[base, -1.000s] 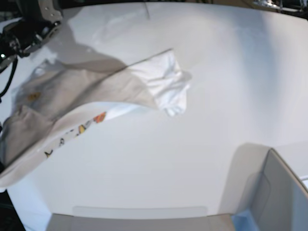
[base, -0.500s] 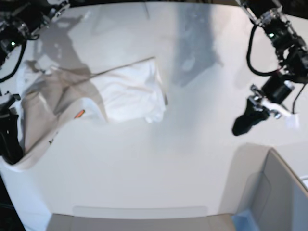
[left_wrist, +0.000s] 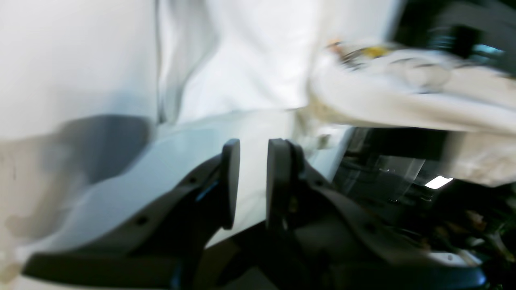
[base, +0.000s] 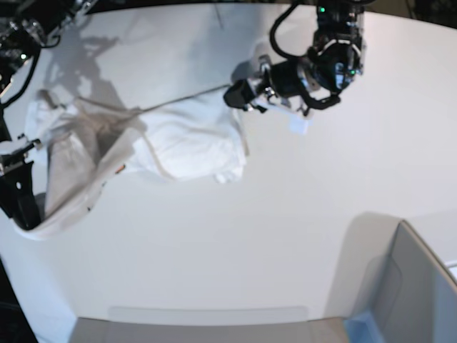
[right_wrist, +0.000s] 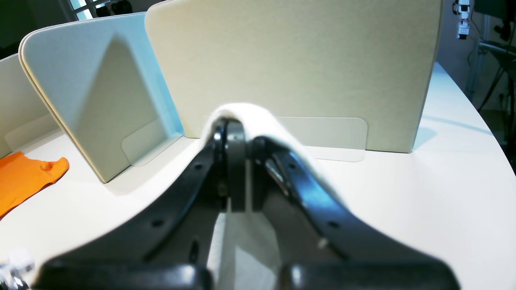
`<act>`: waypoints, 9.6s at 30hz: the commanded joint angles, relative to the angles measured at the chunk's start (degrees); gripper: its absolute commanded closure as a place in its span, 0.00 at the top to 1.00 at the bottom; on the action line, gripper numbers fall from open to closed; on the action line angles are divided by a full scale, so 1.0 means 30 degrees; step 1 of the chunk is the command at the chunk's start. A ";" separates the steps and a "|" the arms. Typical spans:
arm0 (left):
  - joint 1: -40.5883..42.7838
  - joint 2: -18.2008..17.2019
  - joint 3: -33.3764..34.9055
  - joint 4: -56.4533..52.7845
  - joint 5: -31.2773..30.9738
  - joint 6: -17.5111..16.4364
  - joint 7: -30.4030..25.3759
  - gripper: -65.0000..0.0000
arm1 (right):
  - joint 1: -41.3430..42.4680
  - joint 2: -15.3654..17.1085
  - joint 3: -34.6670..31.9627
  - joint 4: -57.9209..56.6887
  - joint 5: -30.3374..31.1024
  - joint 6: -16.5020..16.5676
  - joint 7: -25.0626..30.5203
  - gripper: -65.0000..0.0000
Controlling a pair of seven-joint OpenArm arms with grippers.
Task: Layout the t-shirt on the table in an organized manner, then fold the t-shirt properly
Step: 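Lower the t-shirt onto the table and reach the left gripper toward its middle, then grasp the bunched shirt fabric with the left gripper and drag it outward, then regrasp the shirt edge with the left gripper and pull it taut, then lift the shirt with both grippers and fling it flat onto the table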
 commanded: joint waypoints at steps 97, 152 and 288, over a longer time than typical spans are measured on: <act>-0.5093 -0.3065 0.4038 -0.0824 0.2749 0.1661 -0.1494 0.46 | -0.2298 0.1410 0.0639 0.0191 0.0150 0.0119 0.0504 0.00; -0.3540 -0.4003 -1.1405 0.0231 -0.4138 -0.8097 -0.0703 0.17 | 0.0281 0.1586 -0.2878 0.0308 0.2524 0.0793 0.0534 0.00; -1.2741 -0.3417 -1.4658 -1.0260 0.3188 -0.9123 -0.8058 0.00 | 0.9863 0.0648 -0.8826 -1.1941 -0.6267 0.0647 0.0827 0.00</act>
